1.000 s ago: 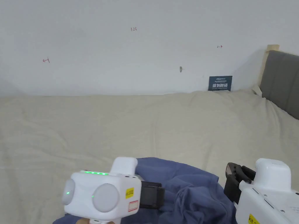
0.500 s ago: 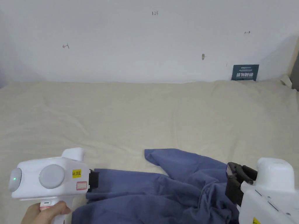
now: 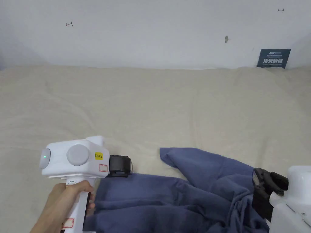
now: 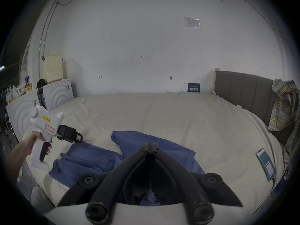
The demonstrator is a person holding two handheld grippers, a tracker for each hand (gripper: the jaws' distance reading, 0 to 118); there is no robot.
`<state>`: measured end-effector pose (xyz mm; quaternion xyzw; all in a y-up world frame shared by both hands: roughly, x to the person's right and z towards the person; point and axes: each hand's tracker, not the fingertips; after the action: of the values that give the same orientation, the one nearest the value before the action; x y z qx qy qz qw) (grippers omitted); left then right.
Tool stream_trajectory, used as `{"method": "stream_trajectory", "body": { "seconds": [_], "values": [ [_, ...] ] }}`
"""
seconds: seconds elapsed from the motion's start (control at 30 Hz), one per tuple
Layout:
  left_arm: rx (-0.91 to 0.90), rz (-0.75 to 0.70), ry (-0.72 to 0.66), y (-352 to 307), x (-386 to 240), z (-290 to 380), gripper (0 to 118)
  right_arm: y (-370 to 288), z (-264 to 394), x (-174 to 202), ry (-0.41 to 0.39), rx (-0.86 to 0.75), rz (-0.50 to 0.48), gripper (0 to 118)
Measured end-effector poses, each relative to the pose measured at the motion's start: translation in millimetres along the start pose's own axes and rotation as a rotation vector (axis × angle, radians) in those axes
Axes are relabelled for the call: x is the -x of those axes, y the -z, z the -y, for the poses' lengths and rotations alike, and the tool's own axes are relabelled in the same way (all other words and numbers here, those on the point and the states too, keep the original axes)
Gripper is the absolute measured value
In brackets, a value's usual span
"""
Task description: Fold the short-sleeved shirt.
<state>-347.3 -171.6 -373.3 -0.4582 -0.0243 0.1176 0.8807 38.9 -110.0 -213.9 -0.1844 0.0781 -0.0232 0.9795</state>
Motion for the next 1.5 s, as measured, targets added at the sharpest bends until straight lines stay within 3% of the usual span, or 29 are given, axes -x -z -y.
{"method": "stream_trajectory", "body": {
  "seconds": [0.2,0.37,0.67,0.7,0.77,0.8,0.83,0.87,1.0,1.13,1.27,1.3,1.33,1.37,1.43,1.47,1.5],
  "values": [
    [0.119,-0.041,0.055,29.0,-2.8,2.6,118,6.0,2.6,-1.6,0.015,0.012,-0.01,0],
    [0.161,-0.141,0.231,39.8,-22.1,11.2,118,4.5,4.5,-3.8,0.027,0.018,-0.022,0],
    [0.192,-0.194,0.153,35.3,-32.8,2.9,115,0.1,5.2,-18.4,0.054,0.015,-0.018,0],
    [0.194,-0.195,0.156,30.9,-34.0,2.5,111,0.0,4.6,-20.7,0.057,0.017,-0.018,0],
    [0.181,-0.203,0.171,20.5,-37.4,1.0,88,1.5,2.8,-24.2,0.059,0.019,-0.016,0],
    [0.167,-0.205,0.178,14.1,-38.2,0.0,69,2.5,1.3,-25.8,0.056,0.021,-0.012,0],
    [0.14,-0.192,0.178,5.1,-37.3,-1.5,22,3.9,-1.0,-28.0,0.048,0.028,-0.007,0],
    [0.122,-0.17,0.174,-0.5,-37.0,-2.0,4,4.7,-3.2,-30.6,0.042,0.027,-0.007,0],
    [0.129,-0.189,0.216,-5.6,-37.9,6.6,3,11.2,-17.8,-44.3,0.057,0.027,-0.024,0],
    [0.044,-0.139,0.12,-24.2,-30.7,9.3,3,33.5,-44.3,-58.8,0.004,0.07,-0.062,0],
    [0.009,-0.116,0.137,-39.7,-34.8,11.8,3,78.5,-73.4,-73.6,-0.032,0.2,-0.205,1],
    [0.005,-0.117,0.14,-42.6,-36.3,12.0,3,92.4,-79.3,-73.2,-0.045,0.24,-0.197,2],
    [0.0,-0.116,0.148,-44.4,-37.3,12.0,3,107.1,-83.1,-72.4,-0.065,0.274,-0.175,5],
    [-0.013,-0.114,0.148,-46.4,-39.5,12.5,3,122.5,-86.3,-73.2,-0.088,0.325,-0.222,22],
    [-0.029,-0.106,0.139,-49.1,-39.4,12.4,3,151.2,-88.3,-70.2,-0.112,0.417,-0.268,76],
    [-0.033,-0.106,0.135,-50.4,-39.5,13.1,3,163.3,-87.7,-68.1,-0.132,0.454,-0.267,89],
    [-0.036,-0.105,0.137,-50.3,-39.6,13.2,3,174.2,-87.2,-65.5,-0.151,0.466,-0.252,90]
  ]
}}
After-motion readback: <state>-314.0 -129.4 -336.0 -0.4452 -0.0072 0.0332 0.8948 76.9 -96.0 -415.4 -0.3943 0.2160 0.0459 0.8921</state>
